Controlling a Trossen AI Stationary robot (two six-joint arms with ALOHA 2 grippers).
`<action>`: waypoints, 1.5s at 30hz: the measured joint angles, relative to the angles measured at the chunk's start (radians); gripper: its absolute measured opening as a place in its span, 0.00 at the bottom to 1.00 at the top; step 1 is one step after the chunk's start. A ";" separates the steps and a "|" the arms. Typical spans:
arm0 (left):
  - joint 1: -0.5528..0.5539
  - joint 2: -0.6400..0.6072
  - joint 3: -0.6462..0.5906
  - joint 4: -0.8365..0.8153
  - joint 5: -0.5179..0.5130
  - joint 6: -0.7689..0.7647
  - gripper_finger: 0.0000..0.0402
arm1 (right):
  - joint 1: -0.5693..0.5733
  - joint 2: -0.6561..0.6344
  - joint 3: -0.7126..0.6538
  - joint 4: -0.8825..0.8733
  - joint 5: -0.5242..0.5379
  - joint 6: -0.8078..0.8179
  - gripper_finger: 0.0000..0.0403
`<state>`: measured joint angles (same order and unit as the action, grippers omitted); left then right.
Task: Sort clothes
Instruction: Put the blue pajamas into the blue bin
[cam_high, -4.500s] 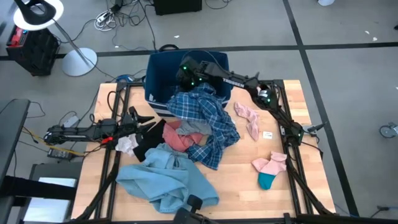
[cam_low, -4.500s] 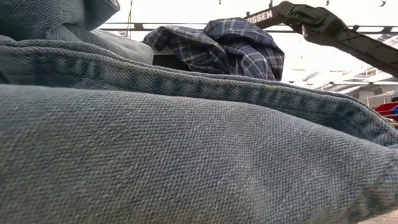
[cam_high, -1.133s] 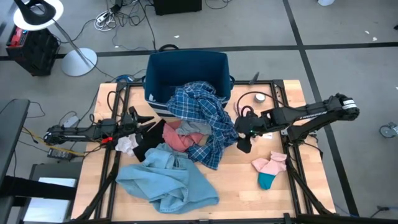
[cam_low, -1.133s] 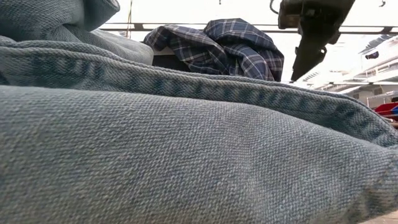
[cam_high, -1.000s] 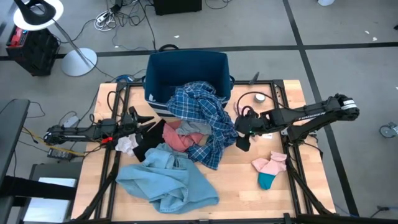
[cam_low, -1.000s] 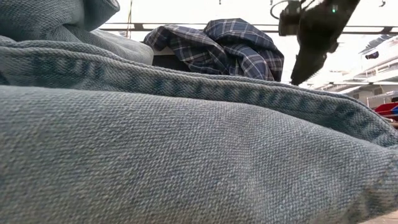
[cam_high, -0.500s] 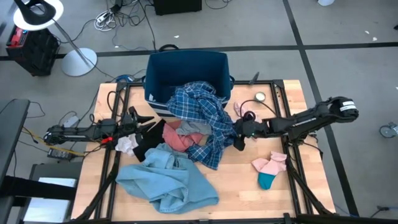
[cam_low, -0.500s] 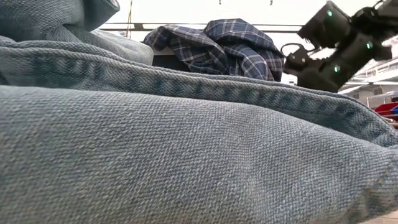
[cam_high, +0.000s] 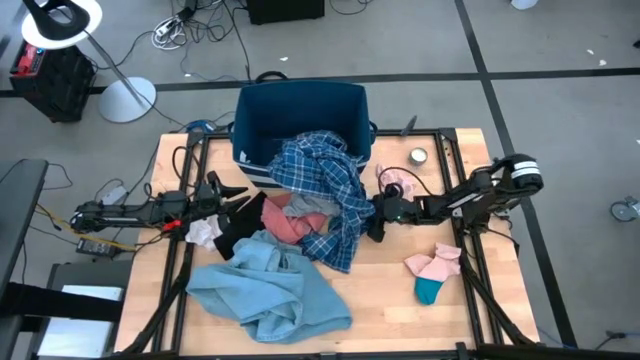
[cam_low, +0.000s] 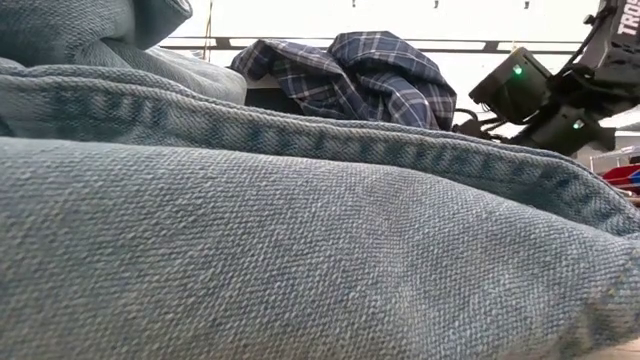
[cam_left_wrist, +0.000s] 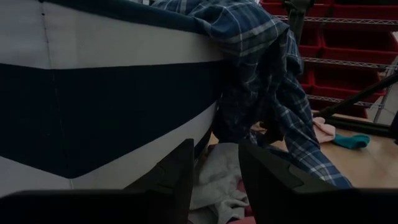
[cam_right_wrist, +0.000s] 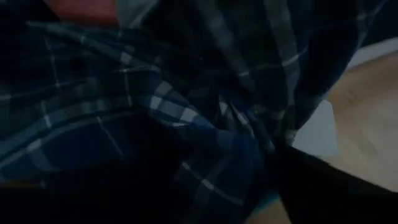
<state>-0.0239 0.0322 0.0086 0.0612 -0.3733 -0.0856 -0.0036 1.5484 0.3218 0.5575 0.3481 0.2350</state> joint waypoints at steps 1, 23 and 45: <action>0.000 0.000 0.000 0.000 0.000 0.000 0.33 | 0.000 0.009 0.000 0.024 -0.001 0.000 0.54; 0.000 0.000 0.000 0.000 0.000 0.000 0.33 | 0.095 -0.326 0.186 -0.035 -0.144 -0.091 0.01; 0.000 0.000 0.000 0.000 0.000 0.000 0.33 | -0.130 -0.092 0.974 -0.167 -0.225 -0.481 0.01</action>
<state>-0.0240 0.0322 0.0084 0.0612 -0.3731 -0.0859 -0.1331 1.4561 1.2953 0.3904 0.1228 -0.2459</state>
